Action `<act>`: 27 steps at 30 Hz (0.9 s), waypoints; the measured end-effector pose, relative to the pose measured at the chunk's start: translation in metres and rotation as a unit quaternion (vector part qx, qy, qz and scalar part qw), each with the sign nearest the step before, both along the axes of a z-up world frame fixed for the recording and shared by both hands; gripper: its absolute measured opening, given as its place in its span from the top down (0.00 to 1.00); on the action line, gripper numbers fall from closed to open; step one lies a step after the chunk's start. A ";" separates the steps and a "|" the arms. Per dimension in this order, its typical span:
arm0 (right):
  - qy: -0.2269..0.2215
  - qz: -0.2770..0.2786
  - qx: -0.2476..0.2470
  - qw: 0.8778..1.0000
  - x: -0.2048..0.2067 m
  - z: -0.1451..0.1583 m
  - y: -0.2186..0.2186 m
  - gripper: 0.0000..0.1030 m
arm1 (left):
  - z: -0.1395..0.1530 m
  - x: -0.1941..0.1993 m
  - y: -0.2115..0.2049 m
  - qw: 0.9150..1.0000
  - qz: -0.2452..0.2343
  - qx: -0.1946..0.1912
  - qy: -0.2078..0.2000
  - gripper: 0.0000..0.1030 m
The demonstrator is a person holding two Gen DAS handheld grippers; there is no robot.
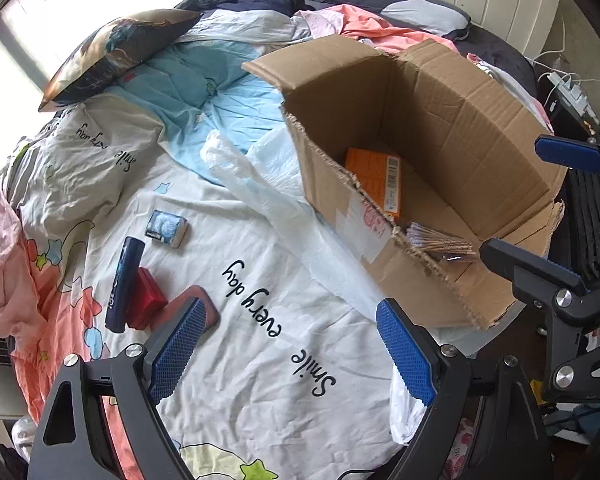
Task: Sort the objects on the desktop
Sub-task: 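Move both tools back toward the blue bottle and maroon case on the duvet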
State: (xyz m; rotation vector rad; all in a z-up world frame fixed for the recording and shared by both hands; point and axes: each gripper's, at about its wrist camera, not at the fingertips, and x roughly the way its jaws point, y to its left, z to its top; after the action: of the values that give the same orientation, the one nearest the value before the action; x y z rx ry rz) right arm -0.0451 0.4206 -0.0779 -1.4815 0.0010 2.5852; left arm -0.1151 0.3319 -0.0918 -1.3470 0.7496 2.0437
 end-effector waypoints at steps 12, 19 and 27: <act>0.011 0.048 0.005 0.999 -0.026 0.010 -0.060 0.10 | 0.000 -0.026 -0.074 0.999 0.049 0.002 -0.001 0.13; 0.012 0.081 -0.001 0.997 -0.048 0.008 -0.095 0.10 | -0.008 -0.043 -0.112 0.998 0.059 -0.004 0.001 0.13; 0.005 0.119 -0.015 0.993 -0.078 -0.008 -0.136 0.10 | -0.030 -0.061 -0.151 0.997 0.069 -0.030 0.000 0.13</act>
State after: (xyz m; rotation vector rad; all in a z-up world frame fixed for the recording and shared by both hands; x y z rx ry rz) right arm -0.1235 0.2849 -0.0857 -1.5649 -0.1467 2.7894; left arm -0.1766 0.1811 -0.1219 -1.4691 0.7419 2.1416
